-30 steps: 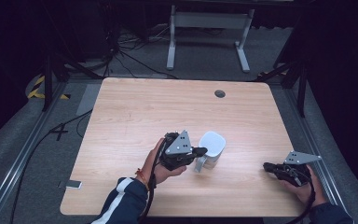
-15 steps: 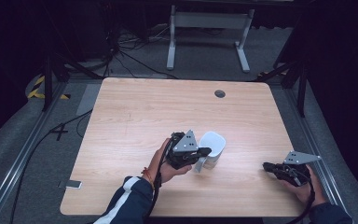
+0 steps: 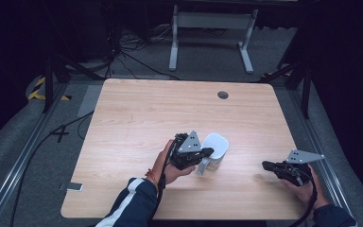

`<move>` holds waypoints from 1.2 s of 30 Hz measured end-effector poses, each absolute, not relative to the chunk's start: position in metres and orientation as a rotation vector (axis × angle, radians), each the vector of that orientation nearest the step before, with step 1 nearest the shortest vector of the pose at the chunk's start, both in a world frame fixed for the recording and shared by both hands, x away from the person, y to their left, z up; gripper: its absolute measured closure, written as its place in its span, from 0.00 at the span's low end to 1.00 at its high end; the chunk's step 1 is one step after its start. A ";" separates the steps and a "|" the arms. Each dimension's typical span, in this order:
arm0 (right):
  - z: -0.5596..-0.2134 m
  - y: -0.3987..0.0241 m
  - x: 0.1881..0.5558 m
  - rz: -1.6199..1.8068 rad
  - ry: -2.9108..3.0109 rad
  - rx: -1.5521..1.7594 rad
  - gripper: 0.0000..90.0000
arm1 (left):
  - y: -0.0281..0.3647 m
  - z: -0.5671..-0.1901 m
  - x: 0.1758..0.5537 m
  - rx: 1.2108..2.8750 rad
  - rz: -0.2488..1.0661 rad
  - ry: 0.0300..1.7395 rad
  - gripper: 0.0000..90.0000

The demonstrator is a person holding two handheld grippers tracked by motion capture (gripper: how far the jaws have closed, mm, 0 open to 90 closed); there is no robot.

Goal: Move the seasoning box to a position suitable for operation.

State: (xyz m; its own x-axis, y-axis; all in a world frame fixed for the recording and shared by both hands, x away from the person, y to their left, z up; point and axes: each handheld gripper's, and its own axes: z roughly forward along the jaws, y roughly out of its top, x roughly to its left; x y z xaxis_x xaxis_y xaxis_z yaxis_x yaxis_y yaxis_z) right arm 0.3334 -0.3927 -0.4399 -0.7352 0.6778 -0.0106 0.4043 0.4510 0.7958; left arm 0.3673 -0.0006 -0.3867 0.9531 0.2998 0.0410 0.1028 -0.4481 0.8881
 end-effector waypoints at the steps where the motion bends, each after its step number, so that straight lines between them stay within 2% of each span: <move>1: -0.437 -0.391 0.335 1.186 2.378 0.912 0.97 | 0.000 -0.387 0.368 2.031 0.227 0.289 1.00; 9: -0.413 -0.366 0.349 1.221 2.380 0.839 0.99 | 0.003 -0.388 0.368 2.022 0.214 0.304 1.00; 18: -0.382 -0.313 0.381 1.224 2.401 0.719 0.99 | 0.004 -0.388 0.366 2.024 0.218 0.296 1.00; 28: -0.382 -0.286 0.391 1.226 2.450 0.664 0.99 | 0.005 -0.389 0.365 2.021 0.212 0.301 1.00; 36: -0.385 -0.282 0.389 1.205 2.465 0.643 0.99 | 0.005 -0.389 0.364 2.021 0.208 0.297 1.00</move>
State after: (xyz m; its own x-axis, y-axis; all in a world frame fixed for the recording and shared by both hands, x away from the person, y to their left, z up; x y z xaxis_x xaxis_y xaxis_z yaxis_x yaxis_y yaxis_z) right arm 0.3893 -0.2818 -0.3847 -0.8470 0.5243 -0.0878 0.2527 0.5424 0.8012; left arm 0.3642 0.0047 -0.3887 0.9544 0.2979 0.0177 0.1186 -0.4331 0.8935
